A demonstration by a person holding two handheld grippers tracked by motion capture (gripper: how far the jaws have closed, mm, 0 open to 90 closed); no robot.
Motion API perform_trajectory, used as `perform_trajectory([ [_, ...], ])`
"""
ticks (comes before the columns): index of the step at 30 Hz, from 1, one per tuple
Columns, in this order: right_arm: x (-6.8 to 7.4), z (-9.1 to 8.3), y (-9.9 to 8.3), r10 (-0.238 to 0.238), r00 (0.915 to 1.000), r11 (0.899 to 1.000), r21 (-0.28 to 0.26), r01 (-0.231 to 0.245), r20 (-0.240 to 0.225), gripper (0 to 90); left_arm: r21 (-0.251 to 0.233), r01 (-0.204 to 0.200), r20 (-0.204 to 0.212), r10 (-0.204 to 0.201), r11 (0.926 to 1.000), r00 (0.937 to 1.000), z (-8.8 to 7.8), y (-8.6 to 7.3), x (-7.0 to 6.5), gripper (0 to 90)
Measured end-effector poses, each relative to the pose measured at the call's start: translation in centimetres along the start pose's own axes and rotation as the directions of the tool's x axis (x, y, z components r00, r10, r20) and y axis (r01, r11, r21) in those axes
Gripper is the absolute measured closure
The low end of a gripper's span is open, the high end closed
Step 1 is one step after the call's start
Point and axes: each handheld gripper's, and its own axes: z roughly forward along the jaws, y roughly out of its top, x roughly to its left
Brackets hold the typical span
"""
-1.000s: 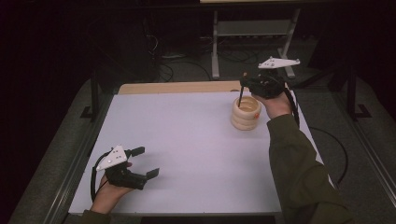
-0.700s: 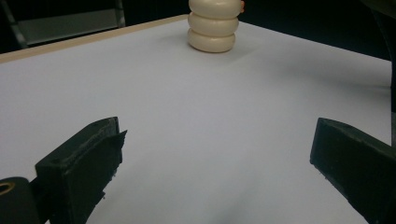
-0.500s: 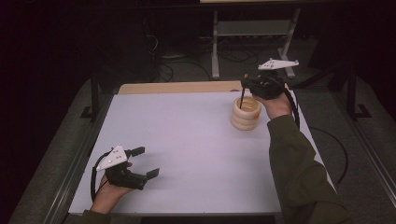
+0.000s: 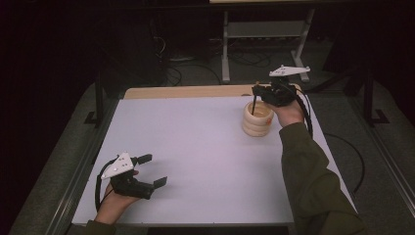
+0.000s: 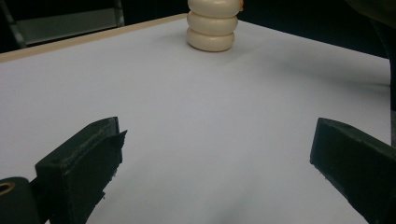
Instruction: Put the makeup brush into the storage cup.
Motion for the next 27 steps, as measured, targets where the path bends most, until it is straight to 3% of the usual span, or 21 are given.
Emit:
perform_trajectory([
  [20, -0.32, 0.85, -0.86, 0.007, 1.0, 0.999, 0.034, -0.007, -0.004, 81.7, 0.01, -0.001, -0.005, 0.001, 1.0, 1.0, 0.04, -0.03, -0.13, 1.9],
  [27, -0.52, 0.94, -0.9, 0.036, 0.9993, 0.999, 0.033, -0.036, -0.005, 50.5, 0.012, 0.0, -0.005, 0.0, 0.9999, 1.0, 0.04, -0.03, -0.14, 1.9],
])
